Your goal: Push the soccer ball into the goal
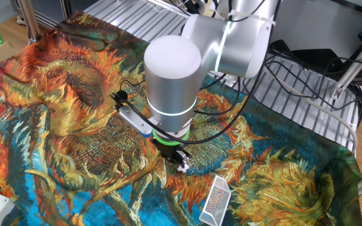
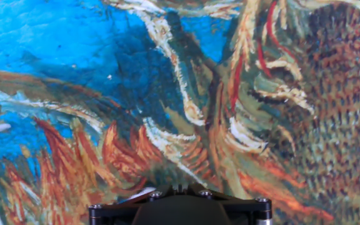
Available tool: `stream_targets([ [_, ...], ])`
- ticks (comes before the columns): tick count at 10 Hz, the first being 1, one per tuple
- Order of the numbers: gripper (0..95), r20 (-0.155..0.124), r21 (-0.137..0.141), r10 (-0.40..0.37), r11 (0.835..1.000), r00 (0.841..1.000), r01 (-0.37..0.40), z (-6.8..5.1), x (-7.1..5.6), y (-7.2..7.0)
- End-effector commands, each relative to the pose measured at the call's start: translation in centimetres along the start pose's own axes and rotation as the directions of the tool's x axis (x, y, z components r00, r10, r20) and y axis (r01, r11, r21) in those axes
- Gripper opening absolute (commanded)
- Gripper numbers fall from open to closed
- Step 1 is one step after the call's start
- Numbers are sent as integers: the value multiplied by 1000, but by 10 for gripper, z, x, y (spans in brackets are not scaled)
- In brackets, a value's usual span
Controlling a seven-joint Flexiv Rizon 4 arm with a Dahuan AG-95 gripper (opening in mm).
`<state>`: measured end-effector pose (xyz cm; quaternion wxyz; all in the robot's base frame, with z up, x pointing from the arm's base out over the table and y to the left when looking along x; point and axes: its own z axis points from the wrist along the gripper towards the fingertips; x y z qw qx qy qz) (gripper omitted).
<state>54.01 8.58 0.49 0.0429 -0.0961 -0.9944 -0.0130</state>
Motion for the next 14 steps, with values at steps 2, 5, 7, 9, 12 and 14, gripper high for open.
stream_targets([
  [2, 0, -1, -5, 31, 999, 1000, -31, 1, 4, 12],
  [5, 0, -3, -11, 56, 998, 998, -56, 0, 3, 25],
  [7, 0, -4, -17, 65, 998, 998, -65, -1, 1, 27],
  [9, 0, -4, -17, 67, 998, 998, -67, -1, -2, 30],
  [12, 0, -2, -17, 62, 998, 998, -62, -1, -2, 30],
  [14, 0, 13, -3, 47, 999, 999, -47, 0, -3, 29],
])
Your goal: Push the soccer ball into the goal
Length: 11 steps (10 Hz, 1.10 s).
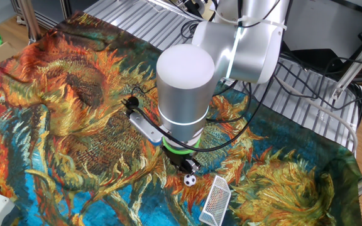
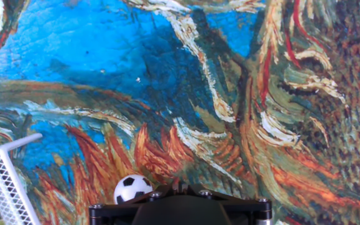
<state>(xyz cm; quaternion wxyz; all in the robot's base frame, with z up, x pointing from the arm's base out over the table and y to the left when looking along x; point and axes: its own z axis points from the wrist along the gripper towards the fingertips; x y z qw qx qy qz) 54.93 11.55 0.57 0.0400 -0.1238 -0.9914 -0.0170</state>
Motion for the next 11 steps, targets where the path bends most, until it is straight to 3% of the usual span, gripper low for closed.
stream_targets([
  [1, 0, 7, 8, -18, 1000, 1000, 18, 0, 0, -2],
  [4, 0, 9, 23, -87, 996, 996, 87, 0, 0, -2],
  [5, 0, 9, 73, -97, 993, 995, 97, 0, 0, -2],
  [8, 0, 15, 86, -127, 988, 992, 125, 0, 0, -2],
  [11, 0, 6, 43, -111, 993, 994, 111, 0, 0, -2],
])
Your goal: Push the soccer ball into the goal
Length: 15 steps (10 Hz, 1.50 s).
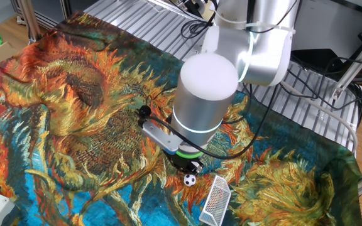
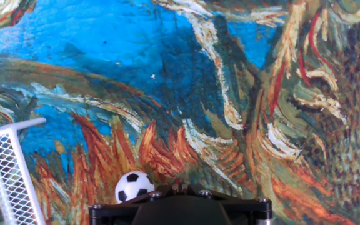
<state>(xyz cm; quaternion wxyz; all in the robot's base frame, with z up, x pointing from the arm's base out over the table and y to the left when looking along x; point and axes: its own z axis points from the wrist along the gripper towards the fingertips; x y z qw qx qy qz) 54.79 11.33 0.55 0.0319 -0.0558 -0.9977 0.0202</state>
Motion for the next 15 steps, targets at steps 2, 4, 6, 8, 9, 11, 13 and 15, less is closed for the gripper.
stream_targets([
  [2, 0, -19, -29, 25, 999, 999, -26, 0, 0, 1],
  [4, 0, -24, -36, 27, 999, 999, -28, -3, 2, 4],
  [6, 0, -25, -44, 27, 999, 999, -28, -3, 3, 8],
  [8, 0, -26, -48, 44, 998, 999, -45, -4, 7, 21],
  [9, 0, -29, -54, 60, 997, 998, -61, -4, 8, 30],
  [11, 0, -30, -58, 85, 995, 996, -87, -3, 9, 47],
  [13, 0, -26, -40, 61, 997, 998, -62, -6, 8, 53],
  [15, 0, -30, -30, 52, 998, 998, -53, -8, 9, 52],
])
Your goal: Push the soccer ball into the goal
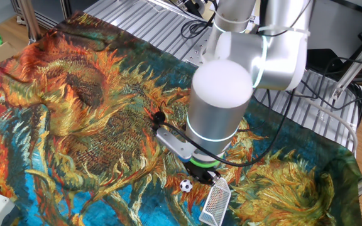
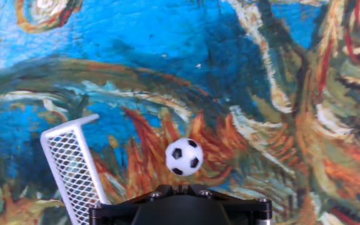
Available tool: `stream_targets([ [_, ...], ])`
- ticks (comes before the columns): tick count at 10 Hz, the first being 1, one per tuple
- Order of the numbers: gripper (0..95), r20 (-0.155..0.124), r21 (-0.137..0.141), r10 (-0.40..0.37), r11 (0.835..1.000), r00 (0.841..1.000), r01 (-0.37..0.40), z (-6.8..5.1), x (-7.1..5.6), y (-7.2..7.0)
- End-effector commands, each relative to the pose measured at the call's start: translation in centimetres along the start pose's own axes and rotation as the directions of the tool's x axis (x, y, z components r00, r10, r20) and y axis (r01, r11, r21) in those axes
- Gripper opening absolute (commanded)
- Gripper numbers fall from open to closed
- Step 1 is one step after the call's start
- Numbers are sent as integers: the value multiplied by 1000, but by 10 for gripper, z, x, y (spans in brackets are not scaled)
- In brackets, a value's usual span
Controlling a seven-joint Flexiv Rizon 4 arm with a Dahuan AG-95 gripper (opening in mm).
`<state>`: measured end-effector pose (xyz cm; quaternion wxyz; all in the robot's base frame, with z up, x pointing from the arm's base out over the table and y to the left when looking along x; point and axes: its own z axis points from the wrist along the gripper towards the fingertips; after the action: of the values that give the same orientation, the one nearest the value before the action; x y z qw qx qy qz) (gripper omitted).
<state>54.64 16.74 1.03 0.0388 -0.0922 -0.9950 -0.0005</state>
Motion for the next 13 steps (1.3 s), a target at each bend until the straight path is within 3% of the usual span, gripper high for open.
stream_targets([
  [1, 0, -15, 14, -21, 1000, 1000, 21, -3, 2, -3],
  [4, 0, -23, 24, -55, 998, 998, 55, -11, 4, -16],
  [6, 0, -17, 26, -87, 996, 996, 87, -5, -9, -32],
  [8, 0, -20, 4, -117, 993, 993, 117, 0, -21, -53],
  [13, 0, -15, -1, -146, 989, 989, 146, -1, -51, -66],
])
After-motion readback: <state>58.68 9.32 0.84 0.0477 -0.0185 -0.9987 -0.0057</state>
